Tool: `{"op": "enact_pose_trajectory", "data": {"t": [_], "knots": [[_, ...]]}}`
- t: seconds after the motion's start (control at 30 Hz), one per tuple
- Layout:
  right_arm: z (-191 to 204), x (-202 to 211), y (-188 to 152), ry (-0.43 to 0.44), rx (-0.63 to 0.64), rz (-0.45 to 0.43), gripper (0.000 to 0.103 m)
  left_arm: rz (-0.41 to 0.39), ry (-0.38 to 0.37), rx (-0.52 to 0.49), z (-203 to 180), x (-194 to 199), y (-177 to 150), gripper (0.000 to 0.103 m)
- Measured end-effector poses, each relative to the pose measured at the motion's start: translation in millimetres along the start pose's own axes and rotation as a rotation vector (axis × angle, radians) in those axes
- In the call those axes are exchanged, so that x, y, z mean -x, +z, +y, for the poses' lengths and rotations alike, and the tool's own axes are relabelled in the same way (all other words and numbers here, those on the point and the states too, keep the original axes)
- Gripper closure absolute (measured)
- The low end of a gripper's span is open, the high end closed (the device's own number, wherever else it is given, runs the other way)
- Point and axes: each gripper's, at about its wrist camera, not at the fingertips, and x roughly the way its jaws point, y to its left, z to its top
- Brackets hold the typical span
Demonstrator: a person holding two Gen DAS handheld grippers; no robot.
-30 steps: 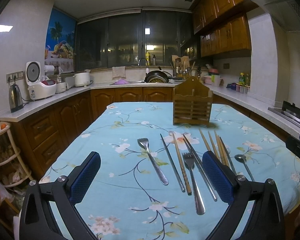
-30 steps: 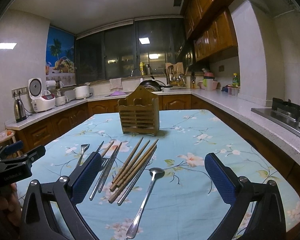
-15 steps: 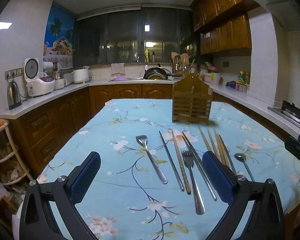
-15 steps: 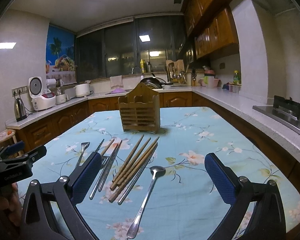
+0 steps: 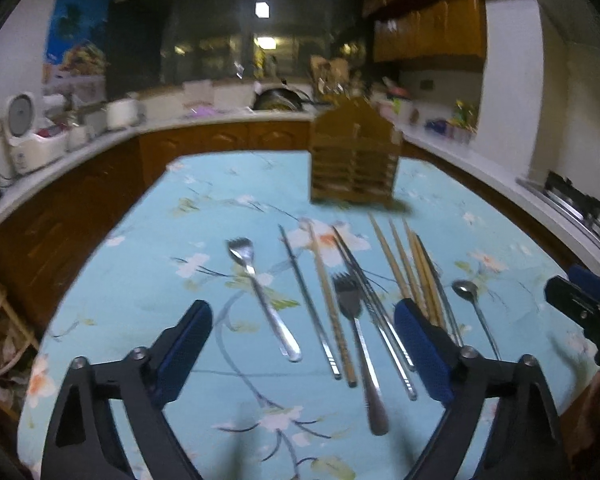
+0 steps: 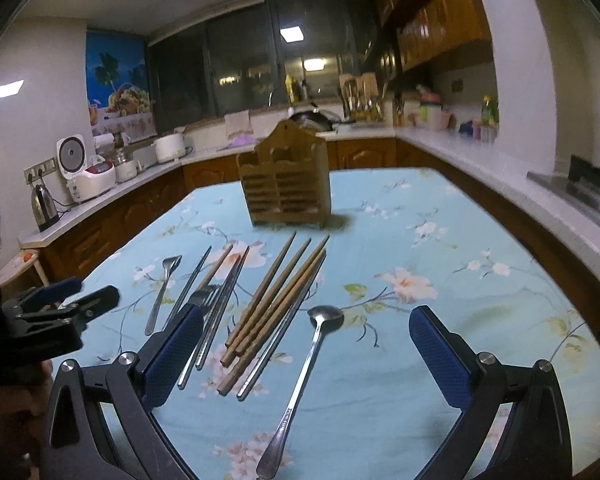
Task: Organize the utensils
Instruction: 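Grasp the silver spoon with the right tool while the left tool grasps a fork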
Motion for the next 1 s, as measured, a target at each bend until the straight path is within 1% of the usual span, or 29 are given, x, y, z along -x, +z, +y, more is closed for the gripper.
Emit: {"op": "enact_pose_trajectory", "data": {"t": [0.07,0.1,0.13,0.17,0.23,0.3,0.37,0.5,0.63,0.7,0.73,0.8,0.83,0.87,0.93,0.97,1.0], "knots": [[-4,-8,2,0.01,-0.014,0.034,0.001,0.061,-0.039,-0.002,2,-13,8,0.029],[-5,-11,3,0.015,-0.02,0.05,0.002,0.085,-0.056,0.0,4,-18,11,0.032],[-6,-15,4,0.02,-0.023,0.066,0.004,0.113,-0.072,0.001,6,-24,15,0.038],[-7,-19,5,0.027,-0.028,0.085,0.007,0.13,-0.082,0.003,8,-27,18,0.043],[-10,-27,6,0.04,-0.039,0.118,0.014,0.172,-0.117,0.006,11,-37,26,0.048],[-14,-39,6,0.055,-0.062,0.167,0.026,0.211,-0.139,0.001,14,-49,33,0.053],[-16,-48,5,0.059,-0.074,0.204,0.034,0.245,-0.145,-0.016,15,-60,41,0.059],[-19,-69,2,0.076,-0.095,0.285,0.046,0.289,-0.156,-0.036,14,-77,49,0.065],[-21,-85,0,0.079,-0.106,0.338,0.051,0.322,-0.164,-0.056,13,-97,57,0.067],[-22,-91,0,0.077,-0.107,0.354,0.052,0.335,-0.155,-0.074,8,-108,59,0.068],[-23,-95,1,0.075,-0.107,0.365,0.052,0.35,-0.152,-0.083,5,-115,58,0.071],[-23,-103,0,0.072,-0.104,0.386,0.057,0.341,-0.129,-0.102,-3,-121,57,0.072],[-23,-106,0,0.07,-0.102,0.394,0.057,0.342,-0.118,-0.116,-7,-126,58,0.073],[-22,-107,0,0.066,-0.096,0.389,0.06,0.339,-0.112,-0.125,-9,-128,58,0.077],[-22,-109,2,0.062,-0.087,0.395,0.077,0.336,-0.106,-0.138,-11,-132,59,0.08],[-23,-111,2,0.067,-0.09,0.399,0.093,0.335,-0.112,-0.136,-13,-132,58,0.08],[-24,-112,2,0.079,-0.102,0.403,0.097,0.335,-0.122,-0.132,-13,-132,58,0.08]]}}
